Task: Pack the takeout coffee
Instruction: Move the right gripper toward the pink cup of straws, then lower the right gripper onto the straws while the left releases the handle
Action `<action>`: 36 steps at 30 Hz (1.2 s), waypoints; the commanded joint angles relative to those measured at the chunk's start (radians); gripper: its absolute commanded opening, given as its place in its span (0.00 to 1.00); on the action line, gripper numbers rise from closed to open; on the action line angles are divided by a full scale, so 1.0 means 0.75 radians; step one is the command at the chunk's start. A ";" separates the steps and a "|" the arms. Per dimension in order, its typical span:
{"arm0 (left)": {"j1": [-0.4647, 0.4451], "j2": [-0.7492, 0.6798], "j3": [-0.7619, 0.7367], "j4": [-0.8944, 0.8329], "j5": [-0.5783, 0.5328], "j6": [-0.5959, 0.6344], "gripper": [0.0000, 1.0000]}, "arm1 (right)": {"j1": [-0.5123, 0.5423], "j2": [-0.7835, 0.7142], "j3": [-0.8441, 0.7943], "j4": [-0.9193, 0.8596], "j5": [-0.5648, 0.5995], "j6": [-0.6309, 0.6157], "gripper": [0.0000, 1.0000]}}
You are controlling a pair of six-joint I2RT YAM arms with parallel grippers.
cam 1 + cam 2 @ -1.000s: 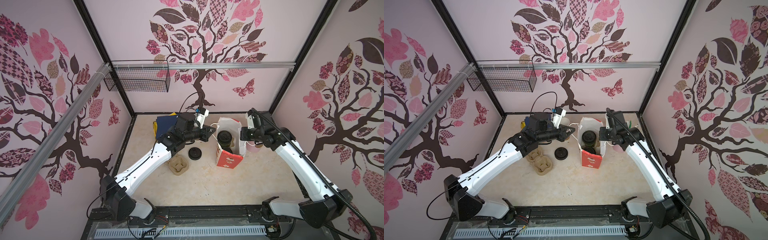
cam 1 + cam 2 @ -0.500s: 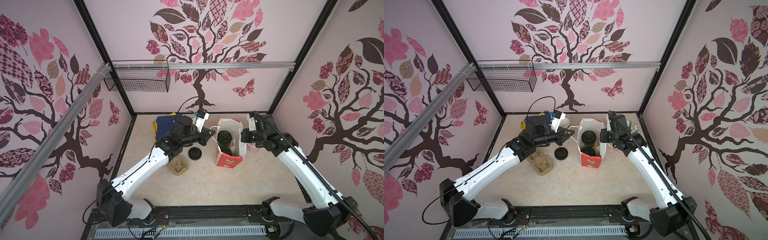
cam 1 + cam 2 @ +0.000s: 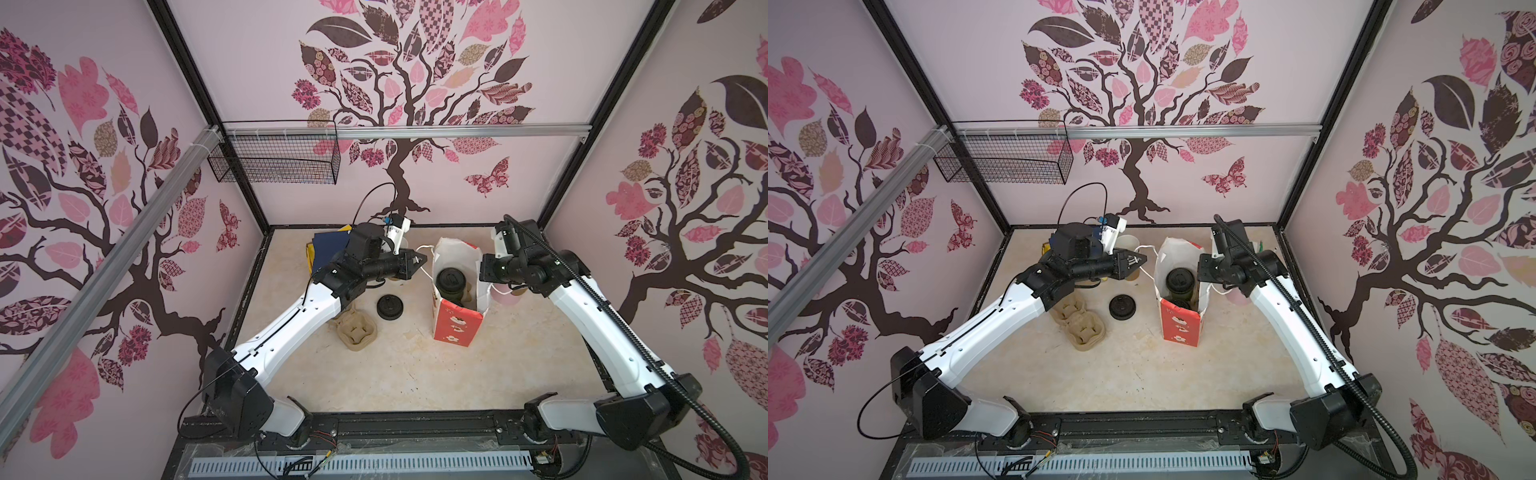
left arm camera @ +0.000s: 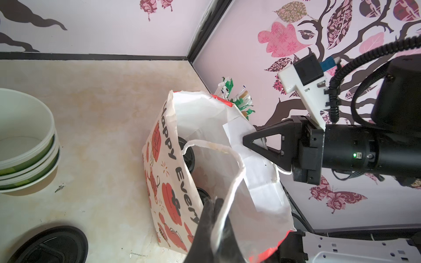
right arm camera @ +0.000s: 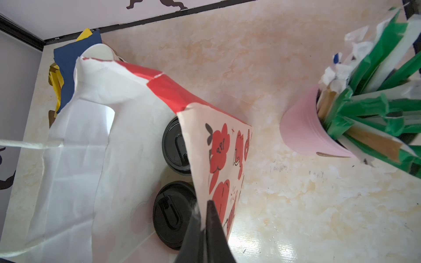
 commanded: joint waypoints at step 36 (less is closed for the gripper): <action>0.055 -0.072 0.113 -0.022 0.007 0.012 0.93 | -0.224 0.350 0.654 -0.339 0.293 -0.033 0.61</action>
